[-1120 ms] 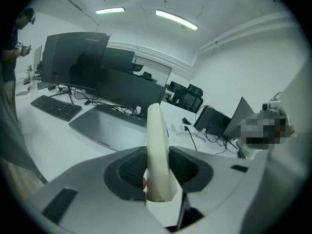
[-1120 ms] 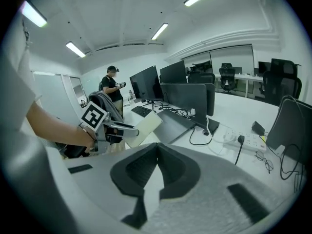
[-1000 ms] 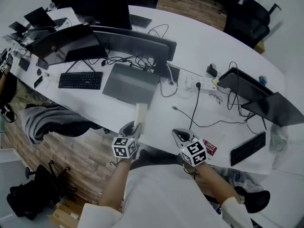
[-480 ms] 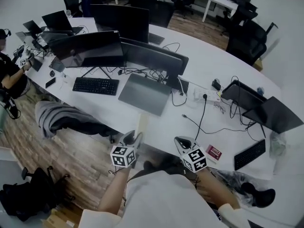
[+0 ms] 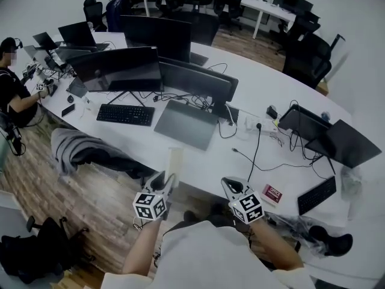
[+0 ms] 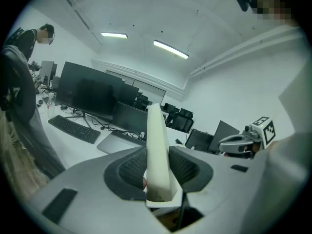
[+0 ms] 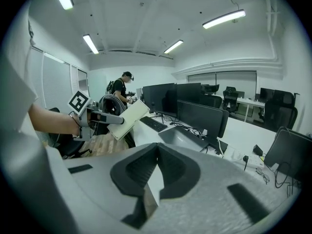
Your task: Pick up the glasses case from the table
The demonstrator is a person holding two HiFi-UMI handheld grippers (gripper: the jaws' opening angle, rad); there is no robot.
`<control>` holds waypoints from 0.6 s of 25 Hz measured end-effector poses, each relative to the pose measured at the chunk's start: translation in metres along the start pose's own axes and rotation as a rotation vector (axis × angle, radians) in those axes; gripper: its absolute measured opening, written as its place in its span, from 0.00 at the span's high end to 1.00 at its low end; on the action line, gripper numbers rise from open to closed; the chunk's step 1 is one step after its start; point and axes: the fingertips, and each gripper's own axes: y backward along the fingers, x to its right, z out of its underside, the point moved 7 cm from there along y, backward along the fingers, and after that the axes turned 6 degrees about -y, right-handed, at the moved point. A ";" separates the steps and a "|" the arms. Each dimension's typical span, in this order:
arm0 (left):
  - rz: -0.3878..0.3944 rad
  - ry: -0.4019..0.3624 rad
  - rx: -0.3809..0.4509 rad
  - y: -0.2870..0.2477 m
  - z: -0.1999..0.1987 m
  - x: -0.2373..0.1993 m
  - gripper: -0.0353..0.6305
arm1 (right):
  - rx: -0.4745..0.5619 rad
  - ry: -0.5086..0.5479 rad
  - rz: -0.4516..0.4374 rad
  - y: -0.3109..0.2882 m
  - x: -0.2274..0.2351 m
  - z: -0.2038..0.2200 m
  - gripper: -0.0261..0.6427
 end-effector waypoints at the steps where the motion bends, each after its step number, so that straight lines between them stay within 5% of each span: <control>1: -0.005 0.002 0.008 0.004 -0.002 0.002 0.74 | 0.008 0.005 -0.001 0.003 -0.001 -0.002 0.96; 15: -0.119 0.021 0.122 0.008 -0.029 0.039 0.74 | 0.090 0.034 -0.052 0.031 0.048 -0.031 0.96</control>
